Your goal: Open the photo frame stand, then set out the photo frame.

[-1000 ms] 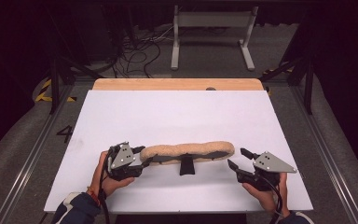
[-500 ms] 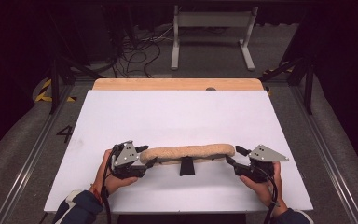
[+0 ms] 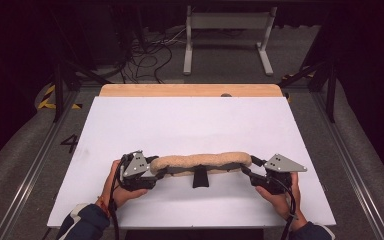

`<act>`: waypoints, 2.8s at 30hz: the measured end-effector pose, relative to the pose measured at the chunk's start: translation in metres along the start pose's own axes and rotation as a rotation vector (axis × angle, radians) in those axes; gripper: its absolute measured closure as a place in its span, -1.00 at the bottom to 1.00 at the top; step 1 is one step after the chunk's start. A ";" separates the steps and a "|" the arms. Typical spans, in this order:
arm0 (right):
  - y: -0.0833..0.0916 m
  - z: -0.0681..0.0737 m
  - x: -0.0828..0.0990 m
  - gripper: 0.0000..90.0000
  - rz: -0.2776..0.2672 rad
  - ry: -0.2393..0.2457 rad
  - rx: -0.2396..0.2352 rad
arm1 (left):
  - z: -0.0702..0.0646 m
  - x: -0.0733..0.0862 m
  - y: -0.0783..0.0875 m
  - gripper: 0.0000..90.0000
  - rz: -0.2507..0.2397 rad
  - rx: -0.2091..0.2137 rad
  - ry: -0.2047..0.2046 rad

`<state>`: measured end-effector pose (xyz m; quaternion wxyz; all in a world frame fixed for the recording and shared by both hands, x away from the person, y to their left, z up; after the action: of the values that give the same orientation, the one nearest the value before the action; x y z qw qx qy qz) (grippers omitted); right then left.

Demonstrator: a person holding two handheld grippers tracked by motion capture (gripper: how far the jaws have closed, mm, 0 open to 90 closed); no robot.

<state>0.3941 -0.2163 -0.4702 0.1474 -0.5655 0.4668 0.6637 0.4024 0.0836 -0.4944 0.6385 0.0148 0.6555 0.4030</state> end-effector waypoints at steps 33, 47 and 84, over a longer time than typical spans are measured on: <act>0.001 -0.001 0.001 0.40 0.008 0.016 0.033 | 0.008 -0.006 -0.003 0.09 -0.016 -0.082 -0.041; 0.001 0.001 0.003 0.05 0.011 -0.025 -0.044 | 0.002 -0.004 0.004 0.17 -0.017 -0.043 -0.075; -0.001 0.003 0.015 0.20 0.088 -0.017 -0.069 | -0.007 -0.009 0.008 0.18 -0.026 0.046 -0.088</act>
<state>0.3877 -0.2184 -0.4846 0.1023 -0.5435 0.4670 0.6899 0.3940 0.0810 -0.4837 0.6715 0.0387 0.6360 0.3783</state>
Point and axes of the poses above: each handheld gripper's, and its own axes: y roughly backward along the jaws, x roughly out of its underside, z roughly to its left, the point moved 10 cm from there along -y, roughly forward along the jaws
